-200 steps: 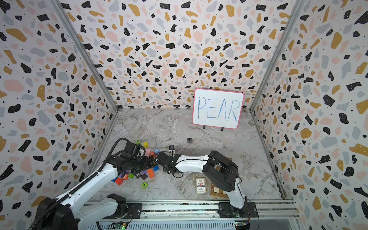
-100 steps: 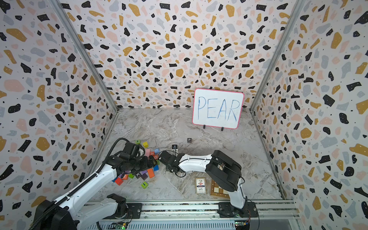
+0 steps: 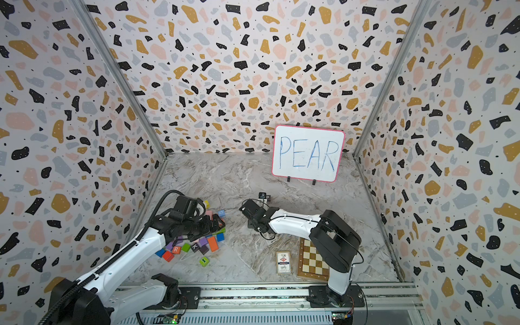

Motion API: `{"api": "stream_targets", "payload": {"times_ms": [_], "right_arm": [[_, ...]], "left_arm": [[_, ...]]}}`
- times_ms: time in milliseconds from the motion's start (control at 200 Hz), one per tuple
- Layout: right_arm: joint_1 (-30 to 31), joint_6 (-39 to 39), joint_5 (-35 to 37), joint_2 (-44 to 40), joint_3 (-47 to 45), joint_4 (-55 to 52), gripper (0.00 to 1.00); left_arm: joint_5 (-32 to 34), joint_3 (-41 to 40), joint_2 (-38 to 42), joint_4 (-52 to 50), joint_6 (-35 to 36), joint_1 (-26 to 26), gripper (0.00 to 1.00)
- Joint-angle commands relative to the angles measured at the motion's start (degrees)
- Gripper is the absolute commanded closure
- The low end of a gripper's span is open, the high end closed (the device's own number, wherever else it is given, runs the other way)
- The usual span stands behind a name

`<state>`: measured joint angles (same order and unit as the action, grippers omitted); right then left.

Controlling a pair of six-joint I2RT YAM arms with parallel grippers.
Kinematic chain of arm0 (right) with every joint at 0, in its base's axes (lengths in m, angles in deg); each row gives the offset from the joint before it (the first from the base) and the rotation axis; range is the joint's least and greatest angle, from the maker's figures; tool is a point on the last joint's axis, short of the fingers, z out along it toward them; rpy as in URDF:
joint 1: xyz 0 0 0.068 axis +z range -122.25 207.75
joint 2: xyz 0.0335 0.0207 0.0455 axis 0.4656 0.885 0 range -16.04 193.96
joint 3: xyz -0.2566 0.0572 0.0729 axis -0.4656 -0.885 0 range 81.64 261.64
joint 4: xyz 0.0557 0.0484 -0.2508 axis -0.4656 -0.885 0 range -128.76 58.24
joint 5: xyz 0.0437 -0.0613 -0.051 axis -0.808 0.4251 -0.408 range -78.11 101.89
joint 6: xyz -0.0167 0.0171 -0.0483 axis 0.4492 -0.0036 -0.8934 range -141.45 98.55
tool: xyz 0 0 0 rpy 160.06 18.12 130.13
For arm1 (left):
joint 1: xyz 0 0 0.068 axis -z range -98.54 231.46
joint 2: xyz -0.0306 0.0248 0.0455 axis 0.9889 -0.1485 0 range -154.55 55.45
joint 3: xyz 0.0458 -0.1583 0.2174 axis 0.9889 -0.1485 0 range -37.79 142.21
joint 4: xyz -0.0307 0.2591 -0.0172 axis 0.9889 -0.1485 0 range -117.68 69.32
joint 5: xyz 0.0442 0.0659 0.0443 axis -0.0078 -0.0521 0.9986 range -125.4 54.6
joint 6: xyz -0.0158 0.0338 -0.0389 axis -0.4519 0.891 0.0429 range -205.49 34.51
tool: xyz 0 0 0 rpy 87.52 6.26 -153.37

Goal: Spell the uppercase word “pear” with letter blocks
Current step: Place the letter block at the center of the board.

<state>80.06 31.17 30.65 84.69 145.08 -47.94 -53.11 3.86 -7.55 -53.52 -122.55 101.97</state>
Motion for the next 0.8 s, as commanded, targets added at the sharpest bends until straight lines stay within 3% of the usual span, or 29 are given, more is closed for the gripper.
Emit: {"api": "stream_targets", "payload": {"times_ms": [0, 355, 796], "right_arm": [[-3.96, -4.02, 1.47, -2.99, -1.28, 1.69, 0.71], [-14.36, -11.63, -0.91, 1.13, 1.55, 5.5, 0.72], [-16.49, -14.03, -2.22, 10.33, 8.07, 4.88, 0.73]], "left_arm": [[-2.03, 3.15, -3.44, 4.24, -1.36, 1.48, 0.01], [-4.74, 11.58, -16.95, 9.99, -1.53, 5.41, 0.01], [-4.95, 12.49, -18.78, 9.09, -0.13, 5.41, 0.01]]}}
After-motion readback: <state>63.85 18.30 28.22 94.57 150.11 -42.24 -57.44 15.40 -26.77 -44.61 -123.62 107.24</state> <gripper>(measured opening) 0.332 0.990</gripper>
